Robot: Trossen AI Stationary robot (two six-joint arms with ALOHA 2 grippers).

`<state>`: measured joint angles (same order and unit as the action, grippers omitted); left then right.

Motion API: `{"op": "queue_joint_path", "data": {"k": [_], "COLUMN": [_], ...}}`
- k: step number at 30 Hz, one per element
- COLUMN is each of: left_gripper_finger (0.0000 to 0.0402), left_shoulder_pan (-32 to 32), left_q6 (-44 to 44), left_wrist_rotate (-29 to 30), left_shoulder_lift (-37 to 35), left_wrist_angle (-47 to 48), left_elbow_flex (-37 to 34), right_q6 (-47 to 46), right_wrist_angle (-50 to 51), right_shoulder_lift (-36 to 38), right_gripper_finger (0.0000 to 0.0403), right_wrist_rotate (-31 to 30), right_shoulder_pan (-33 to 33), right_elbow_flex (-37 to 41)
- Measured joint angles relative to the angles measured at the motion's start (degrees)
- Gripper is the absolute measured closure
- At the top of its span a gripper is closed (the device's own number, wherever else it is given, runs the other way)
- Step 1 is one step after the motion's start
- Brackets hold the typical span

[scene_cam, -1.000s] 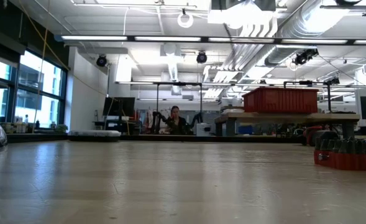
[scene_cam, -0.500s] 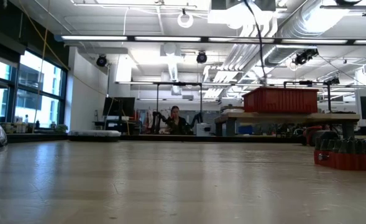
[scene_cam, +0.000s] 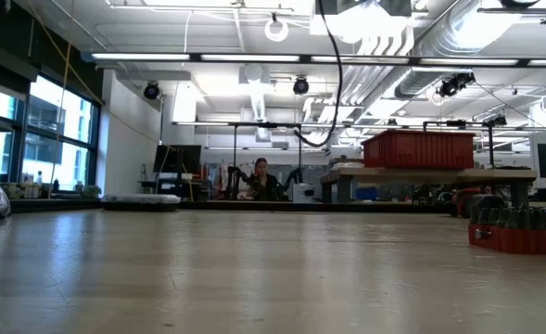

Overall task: Coil cords
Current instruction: Coil the blue wire onto the spool

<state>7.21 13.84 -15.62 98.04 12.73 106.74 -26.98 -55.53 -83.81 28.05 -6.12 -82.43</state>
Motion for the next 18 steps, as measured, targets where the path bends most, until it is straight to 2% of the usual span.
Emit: {"op": "queue_joint_path", "data": {"k": [3,6,10,15,18], "left_gripper_finger": [0.0203,0.0227,0.0284,0.0377,0.0392], "left_shoulder_pan": [-0.1,-0.1,-0.1,-0.1,-0.1], "left_q6": [0.0,-0.5,-0.9,-0.9,-0.5], "left_wrist_rotate": [1.0,1.2,1.4,1.4,1.4], "left_shoulder_lift": [0.0,0.0,0.0,0.0,0.0], "left_wrist_angle": [0.2,1.2,3.2,1.4,-0.7], "left_elbow_flex": [0.0,0.0,0.0,0.0,0.0], "right_q6": [0.0,0.0,0.0,0.0,0.0], "right_wrist_angle": [0.0,0.0,0.0,0.0,0.0], "right_shoulder_lift": [0.0,0.0,0.0,0.0,0.0], "right_gripper_finger": [0.0403,0.0403,0.0403,0.0403,0.0403], "right_wrist_rotate": [0.1,0.1,0.2,0.5,0.5], "right_shoulder_pan": [0.0,0.0,0.0,0.0,0.0], "right_elbow_flex": [0.0,0.0,0.0,0.0,0.0]}}
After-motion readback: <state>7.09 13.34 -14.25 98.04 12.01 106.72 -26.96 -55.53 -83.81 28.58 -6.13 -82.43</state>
